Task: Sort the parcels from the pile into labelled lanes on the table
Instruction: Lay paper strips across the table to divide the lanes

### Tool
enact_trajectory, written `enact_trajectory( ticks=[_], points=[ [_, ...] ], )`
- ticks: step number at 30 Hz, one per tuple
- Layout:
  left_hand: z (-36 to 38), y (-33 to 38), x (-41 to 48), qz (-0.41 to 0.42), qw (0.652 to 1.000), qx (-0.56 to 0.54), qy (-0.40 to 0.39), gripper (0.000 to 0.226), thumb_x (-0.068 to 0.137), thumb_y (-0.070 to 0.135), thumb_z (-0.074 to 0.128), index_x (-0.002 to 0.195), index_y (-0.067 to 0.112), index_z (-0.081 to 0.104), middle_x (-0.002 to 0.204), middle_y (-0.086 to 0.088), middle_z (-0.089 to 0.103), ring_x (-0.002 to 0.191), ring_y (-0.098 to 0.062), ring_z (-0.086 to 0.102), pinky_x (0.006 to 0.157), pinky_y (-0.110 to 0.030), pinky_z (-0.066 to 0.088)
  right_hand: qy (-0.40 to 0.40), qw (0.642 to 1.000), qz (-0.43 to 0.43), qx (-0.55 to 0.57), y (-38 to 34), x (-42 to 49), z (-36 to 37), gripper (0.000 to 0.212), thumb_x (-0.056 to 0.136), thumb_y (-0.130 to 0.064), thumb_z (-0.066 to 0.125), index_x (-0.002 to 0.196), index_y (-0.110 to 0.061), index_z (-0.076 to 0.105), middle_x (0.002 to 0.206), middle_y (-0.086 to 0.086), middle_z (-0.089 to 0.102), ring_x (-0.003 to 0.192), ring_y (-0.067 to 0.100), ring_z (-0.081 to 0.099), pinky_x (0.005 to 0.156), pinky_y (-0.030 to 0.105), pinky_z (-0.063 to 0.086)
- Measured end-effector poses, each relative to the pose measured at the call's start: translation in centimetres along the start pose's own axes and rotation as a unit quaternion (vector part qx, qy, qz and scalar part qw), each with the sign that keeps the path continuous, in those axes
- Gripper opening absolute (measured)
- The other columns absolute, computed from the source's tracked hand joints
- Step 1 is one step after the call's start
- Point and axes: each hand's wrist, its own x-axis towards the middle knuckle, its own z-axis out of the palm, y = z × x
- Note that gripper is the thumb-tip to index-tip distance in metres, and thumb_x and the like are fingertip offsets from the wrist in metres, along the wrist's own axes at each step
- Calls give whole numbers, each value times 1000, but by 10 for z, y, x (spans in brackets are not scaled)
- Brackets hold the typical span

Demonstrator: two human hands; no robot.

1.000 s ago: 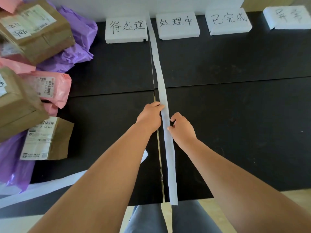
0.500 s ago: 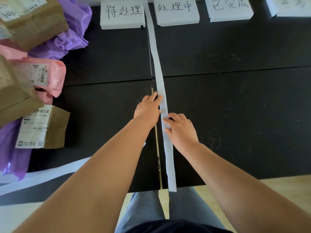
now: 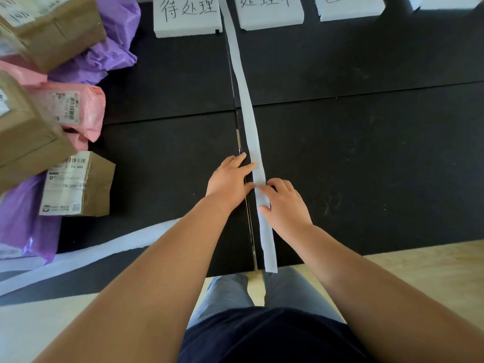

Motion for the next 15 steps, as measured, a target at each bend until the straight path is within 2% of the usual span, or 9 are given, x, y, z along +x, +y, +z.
enact_trajectory(
  ticks=[10, 12, 15],
  points=[
    [1, 1, -1, 1, 999, 40, -33, 61, 98, 38, 56, 153, 33, 30, 165, 7, 14, 152, -16, 7, 113, -43, 38, -46, 999, -12, -1, 2, -10, -2, 68, 97, -31, 61, 156, -22, 27, 158, 2, 26, 148, 21, 21, 121, 38, 24],
    [-1, 2, -1, 4, 999, 39, -27, 57, 100, 35, 54, 152, 32, 32, 164, 7, 16, 152, -16, 9, 112, -41, 38, -46, 999, -12, -7, 3, -10, -2, 68, 96, -32, 61, 155, -23, 29, 157, 1, 28, 148, 21, 22, 121, 38, 24],
    [-9, 2, 4, 2, 999, 18, -27, 46, 104, 26, 46, 149, 31, 40, 161, 7, 25, 148, -15, 20, 107, -37, 42, -41, 999, 3, 15, 6, -2, -5, 58, 95, -32, 62, 149, -25, 42, 149, -3, 37, 141, 18, 31, 116, 36, 30]
  ],
)
